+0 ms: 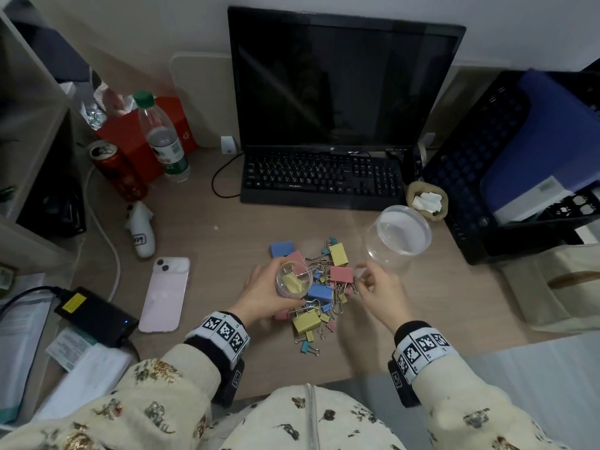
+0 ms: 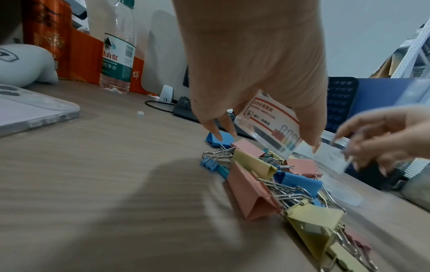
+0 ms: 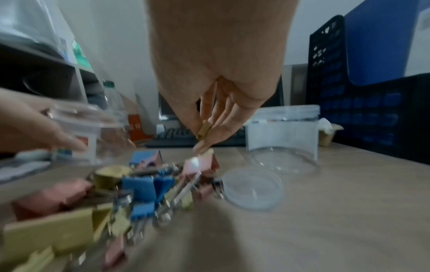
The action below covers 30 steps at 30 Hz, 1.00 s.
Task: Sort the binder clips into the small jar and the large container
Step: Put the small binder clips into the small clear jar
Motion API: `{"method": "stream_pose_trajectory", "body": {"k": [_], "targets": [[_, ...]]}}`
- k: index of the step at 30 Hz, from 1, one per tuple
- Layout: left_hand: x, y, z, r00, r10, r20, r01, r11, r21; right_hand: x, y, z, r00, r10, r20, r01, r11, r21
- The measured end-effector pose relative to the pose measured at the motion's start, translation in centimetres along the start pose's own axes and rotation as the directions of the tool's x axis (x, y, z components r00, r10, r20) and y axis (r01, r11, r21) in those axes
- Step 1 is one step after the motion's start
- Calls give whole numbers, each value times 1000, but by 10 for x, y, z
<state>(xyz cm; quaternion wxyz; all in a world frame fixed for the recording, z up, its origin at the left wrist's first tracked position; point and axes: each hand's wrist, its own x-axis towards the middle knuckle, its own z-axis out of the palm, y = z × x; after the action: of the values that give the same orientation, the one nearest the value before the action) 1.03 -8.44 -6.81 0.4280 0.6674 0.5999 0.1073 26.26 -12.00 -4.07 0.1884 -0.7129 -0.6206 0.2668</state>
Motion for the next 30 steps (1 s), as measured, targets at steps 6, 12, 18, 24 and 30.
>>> {"method": "stream_pose_trajectory", "body": {"k": [6, 12, 18, 24, 30], "targets": [[4, 5, 10, 999, 30, 34, -32, 998, 57, 9, -47, 4, 960, -247, 132, 202, 937, 285], [0, -8, 15, 1000, -28, 13, 28, 999, 26, 5, -36, 3, 957, -267, 113, 246, 955, 168], [-6, -10, 14, 998, -51, -21, 50, 998, -30, -4, -12, 25, 811, -176, 558, 349, 911, -220], [-7, -13, 12, 996, -82, -42, 80, 996, -44, -12, -6, 42, 833, -182, 522, 362, 893, -267], [-9, -13, 10, 995, -84, -58, 82, 996, -46, -13, -4, 58, 842, -151, 518, 316, 916, -247]]}}
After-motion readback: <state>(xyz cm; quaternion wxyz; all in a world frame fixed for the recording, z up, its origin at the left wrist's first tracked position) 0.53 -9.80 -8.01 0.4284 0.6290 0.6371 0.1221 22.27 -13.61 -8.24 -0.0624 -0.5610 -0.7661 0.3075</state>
